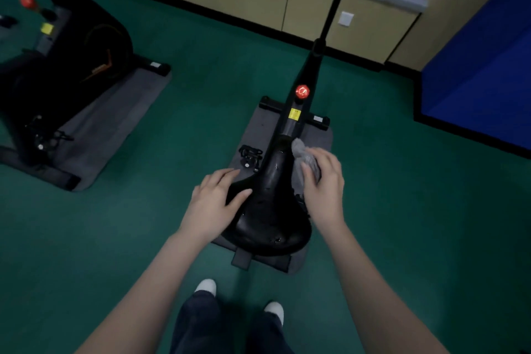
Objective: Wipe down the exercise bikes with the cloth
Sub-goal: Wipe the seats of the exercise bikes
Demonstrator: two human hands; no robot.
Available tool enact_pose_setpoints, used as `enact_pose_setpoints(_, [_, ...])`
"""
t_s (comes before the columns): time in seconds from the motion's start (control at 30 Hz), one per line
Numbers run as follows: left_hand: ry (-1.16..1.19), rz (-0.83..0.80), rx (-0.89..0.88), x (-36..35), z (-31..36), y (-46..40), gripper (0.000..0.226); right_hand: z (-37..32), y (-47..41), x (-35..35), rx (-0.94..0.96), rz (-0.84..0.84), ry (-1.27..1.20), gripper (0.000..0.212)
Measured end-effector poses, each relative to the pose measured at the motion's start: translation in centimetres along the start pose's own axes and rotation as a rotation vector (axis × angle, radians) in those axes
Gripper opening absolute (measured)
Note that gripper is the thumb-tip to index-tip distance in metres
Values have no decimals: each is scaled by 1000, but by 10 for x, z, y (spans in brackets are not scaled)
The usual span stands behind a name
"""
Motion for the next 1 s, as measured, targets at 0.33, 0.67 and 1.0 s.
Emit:
enact_pose_setpoints(0.33, [102, -59, -83, -8, -9, -32, 51, 11, -28, -48, 546, -380, 360, 26])
enact_pose_setpoints(0.67, [274, -43, -100, -12, -63, -17, 53, -3, -100, -50, 247, -352, 551, 21])
enact_pose_setpoints(1.0, [449, -30, -129, -31, -70, -17, 48, 0, -111, -44, 404, -585, 596, 13])
Point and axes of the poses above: each hand's wrist, its own y-axis away from the middle knuckle, its own x-axis out of the back of the hand, z = x × y, the point moved 1 cm from there along -y, towards the middle knuckle, and after that the axes turned 13 degrees about -z, right-handed, at the moved point
